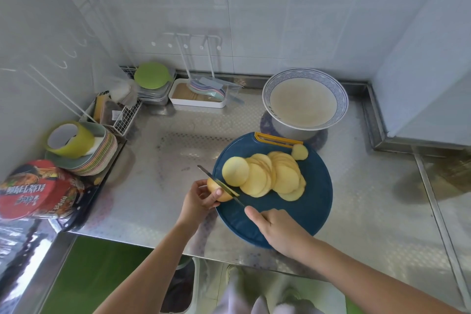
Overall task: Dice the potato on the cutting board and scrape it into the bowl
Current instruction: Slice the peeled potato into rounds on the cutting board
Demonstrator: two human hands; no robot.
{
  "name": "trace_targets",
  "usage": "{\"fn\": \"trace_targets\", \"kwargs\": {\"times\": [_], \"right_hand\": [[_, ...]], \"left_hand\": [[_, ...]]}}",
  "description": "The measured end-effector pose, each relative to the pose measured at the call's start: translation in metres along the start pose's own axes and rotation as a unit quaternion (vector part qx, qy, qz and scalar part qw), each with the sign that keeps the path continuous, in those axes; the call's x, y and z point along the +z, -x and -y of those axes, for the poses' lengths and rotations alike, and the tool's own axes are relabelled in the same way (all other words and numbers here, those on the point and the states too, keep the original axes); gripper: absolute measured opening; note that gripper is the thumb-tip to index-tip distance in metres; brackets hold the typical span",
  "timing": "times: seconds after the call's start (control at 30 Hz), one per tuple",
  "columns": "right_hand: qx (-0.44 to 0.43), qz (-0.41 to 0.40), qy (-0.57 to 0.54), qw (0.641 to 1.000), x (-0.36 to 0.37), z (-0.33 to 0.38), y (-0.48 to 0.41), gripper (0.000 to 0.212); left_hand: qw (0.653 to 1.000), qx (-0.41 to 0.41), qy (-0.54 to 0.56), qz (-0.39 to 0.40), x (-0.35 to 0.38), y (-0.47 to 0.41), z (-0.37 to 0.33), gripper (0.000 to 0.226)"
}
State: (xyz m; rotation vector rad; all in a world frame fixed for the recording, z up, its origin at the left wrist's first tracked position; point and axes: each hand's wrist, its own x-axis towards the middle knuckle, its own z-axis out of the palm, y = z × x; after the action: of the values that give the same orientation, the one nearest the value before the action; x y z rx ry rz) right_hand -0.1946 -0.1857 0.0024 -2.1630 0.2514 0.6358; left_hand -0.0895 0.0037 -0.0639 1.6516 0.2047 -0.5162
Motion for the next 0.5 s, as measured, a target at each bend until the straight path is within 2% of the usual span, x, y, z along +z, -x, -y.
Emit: {"fn": "trace_targets", "kwargs": {"times": [0.17,0.33,0.4,0.5], "right_hand": [[-0.018,0.014,0.033,0.999,-0.0027,0.0010,0.0015,0.064],[-0.033,0.020,0.062,0.997,-0.0062,0.0024,0.0006,0.064],[-0.032,0.023,0.064,0.997,-0.0055,0.0029,0.0002,0.064],[-0.027,0.027,0.062,0.997,-0.0038,0.0038,0.0001,0.064]], "left_hand": [[1.000,0.015,-0.021,0.006,-0.0021,-0.0013,0.0037,0.056],[0.999,0.010,-0.043,-0.001,-0.0055,-0.0016,0.0064,0.099],[0.999,0.008,-0.053,0.005,-0.0056,-0.0009,0.0053,0.089],[0.998,0.005,-0.068,0.002,-0.0037,0.0015,-0.0005,0.058]]}}
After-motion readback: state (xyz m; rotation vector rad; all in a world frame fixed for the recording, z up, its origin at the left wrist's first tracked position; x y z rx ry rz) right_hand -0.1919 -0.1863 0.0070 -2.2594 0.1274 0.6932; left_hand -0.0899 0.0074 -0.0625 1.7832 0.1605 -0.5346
